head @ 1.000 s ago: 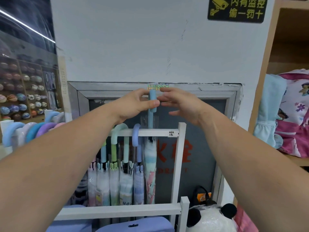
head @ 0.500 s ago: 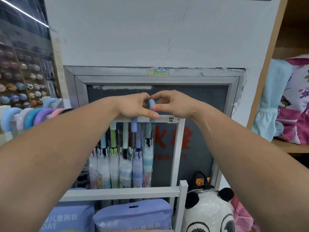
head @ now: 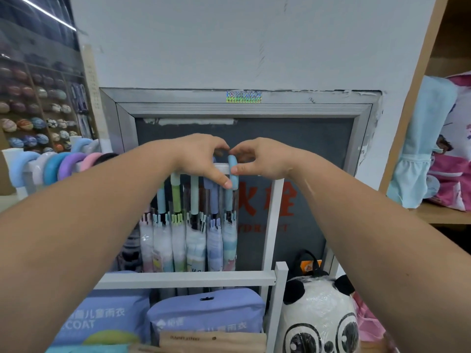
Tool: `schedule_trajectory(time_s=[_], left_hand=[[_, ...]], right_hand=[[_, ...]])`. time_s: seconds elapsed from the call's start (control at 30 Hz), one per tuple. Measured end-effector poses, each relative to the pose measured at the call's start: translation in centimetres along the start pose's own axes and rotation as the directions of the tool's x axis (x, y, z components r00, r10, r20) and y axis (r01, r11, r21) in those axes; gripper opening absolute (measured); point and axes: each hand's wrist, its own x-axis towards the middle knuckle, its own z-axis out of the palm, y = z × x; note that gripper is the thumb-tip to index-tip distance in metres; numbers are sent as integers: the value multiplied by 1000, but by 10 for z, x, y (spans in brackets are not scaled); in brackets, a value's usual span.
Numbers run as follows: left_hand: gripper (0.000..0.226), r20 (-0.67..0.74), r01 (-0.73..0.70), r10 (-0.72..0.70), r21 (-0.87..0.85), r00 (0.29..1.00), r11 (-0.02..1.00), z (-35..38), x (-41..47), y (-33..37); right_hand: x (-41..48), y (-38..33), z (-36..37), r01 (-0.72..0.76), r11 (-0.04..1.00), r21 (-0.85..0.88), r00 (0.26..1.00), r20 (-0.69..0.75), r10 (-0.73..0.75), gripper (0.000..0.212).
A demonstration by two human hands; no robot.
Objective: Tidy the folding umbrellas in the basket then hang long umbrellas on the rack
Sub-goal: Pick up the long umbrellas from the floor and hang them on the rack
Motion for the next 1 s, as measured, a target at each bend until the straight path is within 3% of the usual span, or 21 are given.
schedule_trajectory(time_s=[0.17, 0.47, 0.6, 0.77, 1.0], left_hand=[[103, -17, 44, -44, 22, 999, 999, 5, -25, -34], [101, -107, 120, -112, 62, 988, 991, 17, -35, -38], [100, -148, 124, -112, 75, 983, 989, 20, -39, -38], [101, -224, 98, -76, 89, 972, 991, 27, -45, -40], [83, -432, 48, 16, 136, 902, 990, 38, -61, -34]], right_hand=[[0, -10, -3, 10, 998, -69, 998, 62, -6, 73], [16, -19, 20, 32, 999, 9, 999, 15, -32, 59], [15, -19, 30, 26, 1000, 5, 999, -35, -26, 58], [4, -24, 39, -56, 994, -96, 993, -104, 46, 77], [-34, -42, 48, -177, 973, -145, 951, -281, 131, 65]])
